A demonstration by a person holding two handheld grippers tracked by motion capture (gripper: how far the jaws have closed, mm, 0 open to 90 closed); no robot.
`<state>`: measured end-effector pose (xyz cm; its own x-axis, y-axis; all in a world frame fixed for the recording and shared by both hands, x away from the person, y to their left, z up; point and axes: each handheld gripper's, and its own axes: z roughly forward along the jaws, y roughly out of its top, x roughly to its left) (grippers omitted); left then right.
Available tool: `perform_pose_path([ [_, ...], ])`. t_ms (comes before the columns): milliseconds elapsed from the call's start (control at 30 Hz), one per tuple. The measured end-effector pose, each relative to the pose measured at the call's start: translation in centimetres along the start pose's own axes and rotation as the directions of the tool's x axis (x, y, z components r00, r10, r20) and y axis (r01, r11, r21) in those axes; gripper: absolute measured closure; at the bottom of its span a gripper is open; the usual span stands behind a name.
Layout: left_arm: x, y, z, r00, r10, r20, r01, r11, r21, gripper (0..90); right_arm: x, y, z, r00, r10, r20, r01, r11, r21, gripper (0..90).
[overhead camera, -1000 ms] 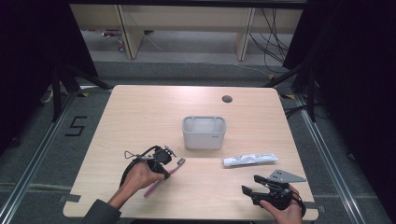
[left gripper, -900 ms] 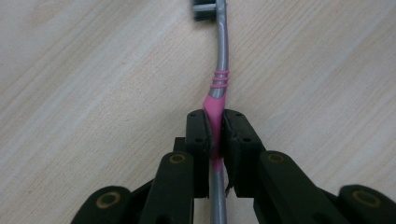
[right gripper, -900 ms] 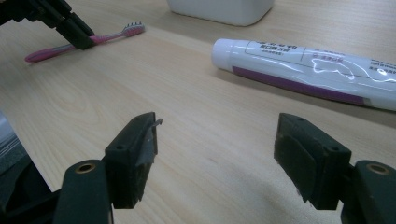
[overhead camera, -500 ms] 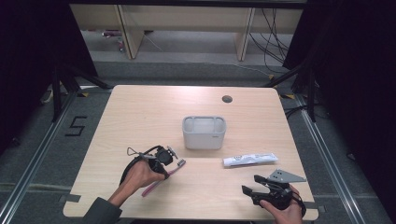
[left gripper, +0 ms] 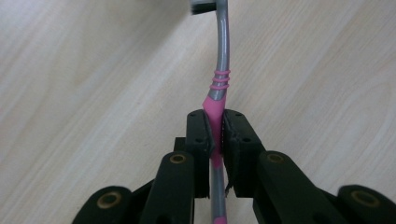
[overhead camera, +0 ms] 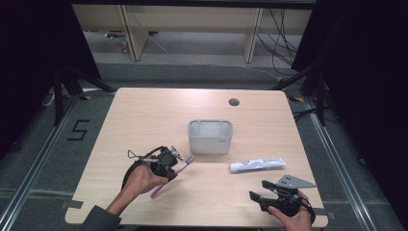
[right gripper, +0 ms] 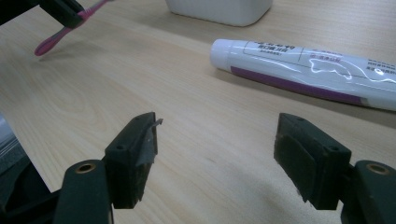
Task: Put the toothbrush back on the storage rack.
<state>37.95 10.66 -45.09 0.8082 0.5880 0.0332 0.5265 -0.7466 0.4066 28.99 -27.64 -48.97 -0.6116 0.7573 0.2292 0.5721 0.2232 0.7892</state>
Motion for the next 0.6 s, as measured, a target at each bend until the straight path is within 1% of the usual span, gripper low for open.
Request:
perform_pose_path([
  [33,0.0,0.0,0.0,1.0,0.0,0.0,0.0,1.0,0.0,80.5,0.0,0.0,0.0,1.0,0.001,0.0,-0.001,1.0,0.0,30.7],
  [67,0.1,-0.1,-0.5,0.9999,-0.017,0.0,0.017,0.9987,-0.049,80.5,0.0,0.1,-0.1,0.9998,-0.015,0.012,0.015,1.0,0.002,30.7],
  [100,0.1,-0.1,-0.5,0.9999,-0.017,0.0,0.017,0.9987,-0.049,80.5,0.0,0.1,-0.1,0.9998,-0.015,0.012,0.015,1.0,0.002,30.7],
  [133,0.2,-0.2,-1.2,0.9986,-0.053,0.004,0.053,0.9941,-0.094,80.5,0.0,0.0,0.0,1.0,0.003,-0.001,-0.003,1.0,0.0,30.7],
  [167,0.4,-0.2,-1.4,0.9992,-0.04,0.001,0.04,0.9919,-0.121,80.5,0.0,0.0,0.0,1.0,0.003,0.0,-0.003,1.0,-0.001,30.7],
  [233,0.7,-0.3,-2.1,0.9985,-0.055,0.005,0.055,0.9844,-0.167,80.5,0.0,0.0,-0.1,1.0,0.007,-0.004,-0.007,1.0,0.002,30.7],
  [267,0.8,-0.4,-2.4,0.9978,-0.066,0.009,0.066,0.9786,-0.195,80.5,0.0,0.0,-0.1,1.0,0.008,-0.002,-0.008,1.0,0.004,30.7],
  [300,0.8,-0.4,-2.4,0.9978,-0.066,0.009,0.066,0.9786,-0.195,80.4,0.0,0.0,-0.1,1.0,0.008,-0.002,-0.008,1.0,0.004,30.7],
  [333,1.0,-0.5,-3.0,0.997,-0.077,0.004,0.076,0.9672,-0.242,80.4,0.0,0.0,-0.1,1.0,0.008,-0.003,-0.008,1.0,0.003,30.7],
  [367,1.0,-0.5,-3.0,0.997,-0.077,0.004,0.076,0.9672,-0.242,80.5,0.0,0.0,-0.1,1.0,0.008,-0.003,-0.008,1.0,0.003,30.7],
  [400,1.1,-0.5,-3.2,0.9963,-0.085,0.007,0.084,0.9621,-0.259,80.4,0.3,0.0,-0.1,0.9991,0.042,0.001,-0.042,0.999,0.007,30.7],
  [433,1.4,-0.5,-3.5,0.9946,-0.103,0.015,0.103,0.9468,-0.305,80.5,0.1,0.0,-0.1,0.9999,0.016,0.003,-0.016,1.0,0.004,30.7],
  [467,1.5,-0.5,-3.7,0.9941,-0.106,0.023,0.108,0.9452,-0.308,80.4,0.2,0.0,0.0,0.9996,0.029,-0.001,-0.029,1.0,0.006,30.7],
  [500,1.5,-0.5,-3.7,0.9941,-0.106,0.023,0.108,0.9452,-0.308,80.4,0.2,0.0,0.0,0.9996,0.029,-0.001,-0.029,1.0,0.006,30.7],
  [567,1.6,-0.5,-3.9,0.9918,-0.127,0.016,0.125,0.9307,-0.344,80.4,0.2,0.0,-0.1,0.9995,0.031,-0.001,-0.031,1.0,0.006,30.7],
  [600,1.7,-0.4,-4.1,0.9902,-0.139,0.012,0.133,0.9172,-0.376,80.4,0.1,0.0,-0.1,0.9998,0.02,0.002,-0.02,1.0,0.004,30.7],
])
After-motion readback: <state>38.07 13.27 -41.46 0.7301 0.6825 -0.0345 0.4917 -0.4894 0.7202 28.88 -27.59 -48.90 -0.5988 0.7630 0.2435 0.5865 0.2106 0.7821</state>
